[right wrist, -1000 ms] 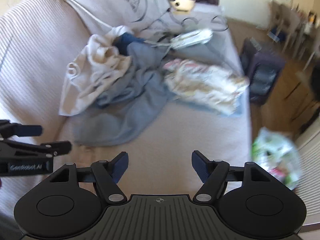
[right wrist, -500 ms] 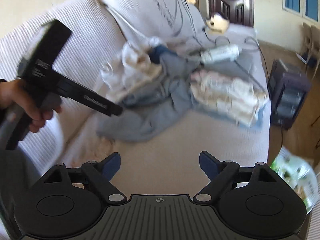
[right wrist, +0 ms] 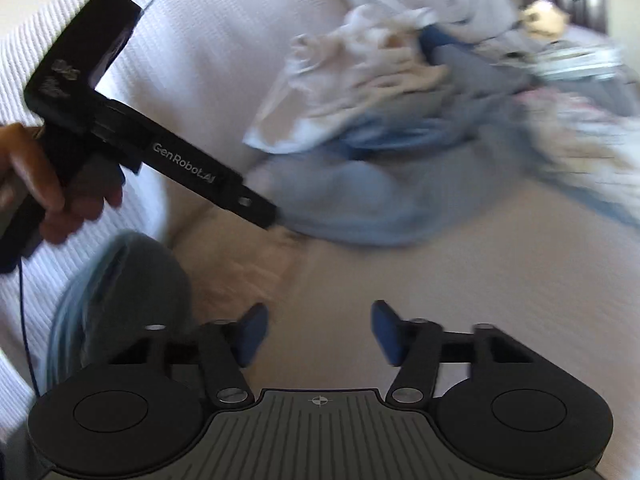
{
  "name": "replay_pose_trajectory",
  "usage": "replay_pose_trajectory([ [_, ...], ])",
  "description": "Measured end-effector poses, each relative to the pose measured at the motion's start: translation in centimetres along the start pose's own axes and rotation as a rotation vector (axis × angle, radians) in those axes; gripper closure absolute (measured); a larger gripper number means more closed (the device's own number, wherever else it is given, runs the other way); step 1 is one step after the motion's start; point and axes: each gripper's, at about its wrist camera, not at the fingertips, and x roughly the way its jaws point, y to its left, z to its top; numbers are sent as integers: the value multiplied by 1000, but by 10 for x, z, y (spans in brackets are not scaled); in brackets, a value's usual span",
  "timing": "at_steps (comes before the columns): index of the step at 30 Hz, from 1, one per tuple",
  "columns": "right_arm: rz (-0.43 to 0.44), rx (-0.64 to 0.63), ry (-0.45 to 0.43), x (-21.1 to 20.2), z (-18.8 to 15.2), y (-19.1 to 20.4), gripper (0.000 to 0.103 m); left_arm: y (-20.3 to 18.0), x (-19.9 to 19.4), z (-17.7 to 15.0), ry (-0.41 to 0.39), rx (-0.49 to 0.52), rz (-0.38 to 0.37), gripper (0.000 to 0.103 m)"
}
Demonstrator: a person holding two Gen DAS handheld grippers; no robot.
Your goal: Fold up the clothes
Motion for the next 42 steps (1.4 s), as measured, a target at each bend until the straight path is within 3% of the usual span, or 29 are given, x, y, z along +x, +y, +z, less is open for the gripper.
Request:
replay_pose_trajectory([
  [7, 140, -130, 150, 89, 13, 33, 57, 27, -13, -12, -83, -74, 23, 33],
  [11, 143, -158, 212, 116, 7, 49, 61, 47, -13, -15, -79, -149, 18, 33],
  [12, 123, -154, 222, 121, 5, 52, 64, 49, -14, -16, -86, -153, 24, 33],
  [15, 86, -106, 234, 124, 3, 55, 87, 53, -19, -17, -110, -162, 25, 33],
  [16, 82, -87, 227, 119, 5, 53, 95, 54, -21, -17, -119, -167, 18, 33],
  [19, 63, -37, 193, 96, 11, 48, 99, 54, -28, -15, -142, -178, 15, 30],
  [27, -72, 48, 14, 2, 21, 26, 100, 31, -41, -6, -194, -128, -58, 29],
  [34, -331, 141, -188, -83, 30, -18, 100, -1, -50, 3, -215, -50, -139, 27],
  [37, -481, 146, -210, -121, 21, -39, 100, -15, -48, 2, -221, -5, -150, 26],
  [40, -628, 226, -232, -151, 4, -71, 100, -34, -31, 1, -174, 43, -170, 26],
  [42, -655, 302, -217, -159, -11, -97, 100, -50, -17, -3, -129, 85, -191, 26],
])
